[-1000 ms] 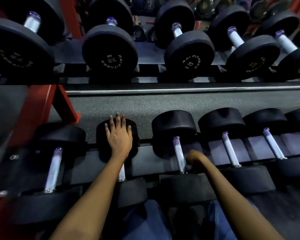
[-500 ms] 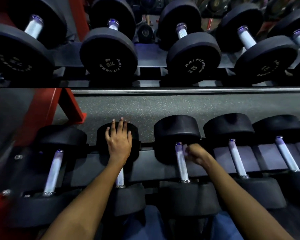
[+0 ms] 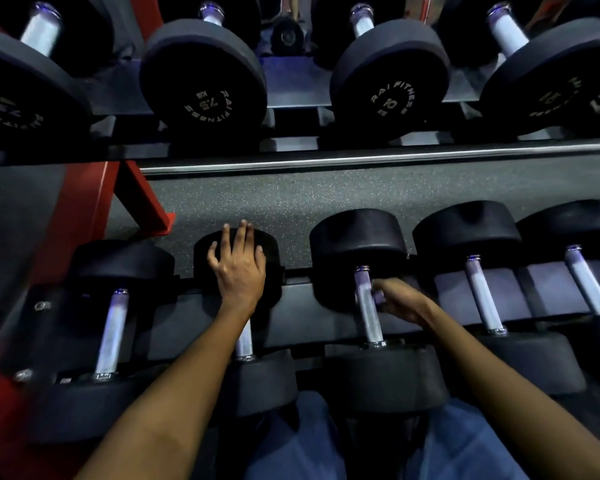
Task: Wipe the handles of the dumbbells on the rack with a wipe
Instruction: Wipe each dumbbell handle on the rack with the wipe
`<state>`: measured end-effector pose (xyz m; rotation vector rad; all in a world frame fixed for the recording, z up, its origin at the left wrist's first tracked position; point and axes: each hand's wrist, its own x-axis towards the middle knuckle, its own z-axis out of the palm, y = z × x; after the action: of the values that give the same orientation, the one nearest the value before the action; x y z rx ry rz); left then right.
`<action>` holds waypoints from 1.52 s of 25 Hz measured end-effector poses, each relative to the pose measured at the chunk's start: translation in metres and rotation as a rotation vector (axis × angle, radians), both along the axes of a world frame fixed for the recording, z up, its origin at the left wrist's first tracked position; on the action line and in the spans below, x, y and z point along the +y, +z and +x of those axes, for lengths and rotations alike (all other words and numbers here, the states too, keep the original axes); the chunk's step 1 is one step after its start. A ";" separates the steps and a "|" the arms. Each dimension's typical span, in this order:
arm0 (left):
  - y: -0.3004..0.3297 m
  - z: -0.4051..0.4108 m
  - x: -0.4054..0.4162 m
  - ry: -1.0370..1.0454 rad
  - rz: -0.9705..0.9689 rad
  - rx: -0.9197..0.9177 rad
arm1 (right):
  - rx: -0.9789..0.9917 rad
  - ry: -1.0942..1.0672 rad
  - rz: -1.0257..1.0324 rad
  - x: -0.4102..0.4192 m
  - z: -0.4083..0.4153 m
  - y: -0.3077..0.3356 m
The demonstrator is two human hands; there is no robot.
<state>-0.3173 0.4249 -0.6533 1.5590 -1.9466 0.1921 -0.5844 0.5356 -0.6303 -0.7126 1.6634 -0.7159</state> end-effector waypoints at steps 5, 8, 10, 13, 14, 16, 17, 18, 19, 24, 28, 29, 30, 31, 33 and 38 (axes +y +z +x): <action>0.000 -0.002 0.001 0.018 0.003 0.015 | 0.633 0.187 -0.107 0.016 -0.017 0.017; 0.000 0.000 0.001 0.012 -0.003 0.017 | 0.819 0.106 -0.441 0.008 -0.005 0.013; -0.001 0.000 0.001 0.006 -0.007 0.022 | 0.843 0.510 -0.349 0.022 -0.001 0.002; 0.000 -0.003 -0.001 0.023 -0.009 0.024 | 0.885 0.761 -0.156 0.028 0.002 0.005; 0.001 -0.003 -0.002 0.017 -0.003 0.028 | 0.933 0.622 -0.276 0.017 0.003 0.007; 0.001 0.000 0.000 0.001 0.000 0.014 | 1.038 0.393 -0.536 0.003 0.006 0.008; 0.000 0.002 0.000 0.000 -0.004 0.003 | 1.109 0.477 -0.611 0.001 0.005 0.006; -0.001 0.002 0.000 -0.001 -0.008 0.002 | 1.119 0.643 -0.620 0.003 0.000 -0.001; -0.002 0.001 -0.001 -0.001 -0.011 0.008 | 1.094 0.831 -0.538 0.008 -0.006 -0.008; -0.001 -0.002 -0.001 0.010 -0.039 0.044 | 1.013 1.030 -0.574 -0.004 -0.014 0.009; -0.002 0.000 -0.001 0.001 -0.056 0.030 | 1.103 1.148 -0.734 0.011 -0.010 0.003; -0.002 -0.001 0.000 0.006 -0.051 0.028 | 1.067 1.309 -0.590 0.023 -0.010 0.000; -0.002 -0.002 0.001 0.021 -0.054 0.033 | 1.020 1.487 -0.496 0.026 -0.010 0.000; 0.000 -0.003 0.000 0.030 -0.049 0.044 | 1.032 1.611 -0.511 0.018 -0.014 0.002; 0.000 -0.003 -0.002 0.016 -0.045 0.049 | 1.054 1.454 -0.542 -0.002 -0.019 0.013; -0.003 -0.002 -0.002 0.025 -0.052 0.017 | 1.350 1.735 -0.267 -0.002 0.022 0.004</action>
<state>-0.3190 0.4227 -0.6561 1.5468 -1.8946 0.2371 -0.5623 0.5335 -0.6264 -2.6152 1.1527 1.0594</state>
